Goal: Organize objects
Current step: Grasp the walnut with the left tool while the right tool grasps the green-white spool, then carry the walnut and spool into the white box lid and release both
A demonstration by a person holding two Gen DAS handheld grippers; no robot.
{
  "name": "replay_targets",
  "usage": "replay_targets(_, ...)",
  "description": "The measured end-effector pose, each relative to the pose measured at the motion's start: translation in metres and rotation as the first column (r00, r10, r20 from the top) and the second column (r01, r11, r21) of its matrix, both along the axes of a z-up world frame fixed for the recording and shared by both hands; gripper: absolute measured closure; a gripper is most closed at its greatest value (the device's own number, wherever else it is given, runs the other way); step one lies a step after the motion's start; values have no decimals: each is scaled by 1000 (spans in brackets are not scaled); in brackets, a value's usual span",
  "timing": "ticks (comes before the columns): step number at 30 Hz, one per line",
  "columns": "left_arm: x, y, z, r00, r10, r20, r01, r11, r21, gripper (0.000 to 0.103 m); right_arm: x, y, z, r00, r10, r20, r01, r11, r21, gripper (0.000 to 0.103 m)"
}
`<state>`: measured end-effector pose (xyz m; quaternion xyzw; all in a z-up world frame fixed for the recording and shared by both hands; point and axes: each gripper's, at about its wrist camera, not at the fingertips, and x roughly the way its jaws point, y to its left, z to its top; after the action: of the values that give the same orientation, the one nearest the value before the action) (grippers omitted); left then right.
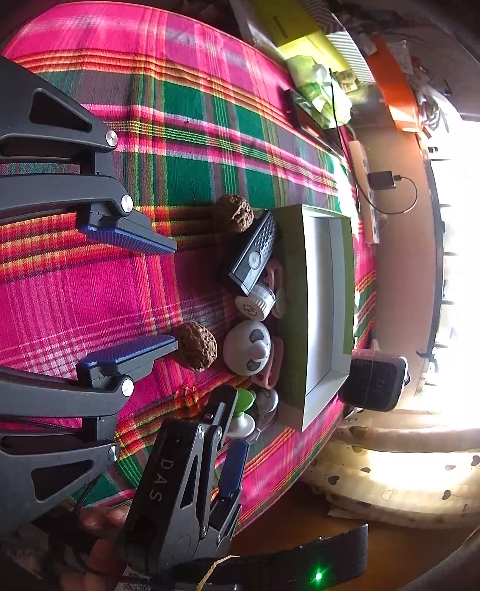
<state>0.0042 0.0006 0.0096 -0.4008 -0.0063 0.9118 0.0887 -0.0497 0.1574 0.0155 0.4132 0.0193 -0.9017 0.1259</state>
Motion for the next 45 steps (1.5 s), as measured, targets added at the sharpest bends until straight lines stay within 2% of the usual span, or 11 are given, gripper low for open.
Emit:
replay_targets(4, -3, 3, 0, 1000, -22, 11, 22, 1000, 18, 60, 0, 3, -1, 1000, 2, 4, -2, 1000, -17, 45)
replay_targets(6, -5, 5, 1, 999, -33, 13, 32, 999, 26, 60, 0, 4, -1, 1000, 4, 5, -4, 1000, -21, 54)
replay_targets(8, -6, 7, 3, 999, -45, 4, 45, 998, 36, 60, 1, 5, 0, 1000, 15, 7, -14, 1000, -27, 55)
replay_targets(12, -12, 11, 3, 998, -57, 6, 57, 998, 30, 60, 2, 5, -1, 1000, 22, 5, -21, 999, -25, 67)
replay_targets(24, -27, 26, -3, 994, -103, 32, 103, 995, -4, 60, 2, 18, -1, 1000, 1, 5, -1, 1000, -28, 68)
replay_targets(29, -30, 27, -3, 992, -115, 51, 114, 993, 16, 61, 2, 18, -1, 1000, 5, 6, -5, 1000, -27, 68)
replay_targets(35, -31, 27, -3, 993, -102, 51, 102, 995, 14, 76, 1, 18, -1, 1000, 8, 9, -8, 1000, -26, 68)
replay_targets(45, -36, 25, 2, 995, -91, 51, 90, 996, 16, 76, -2, 13, 3, 1000, 27, 4, -27, 999, -22, 68)
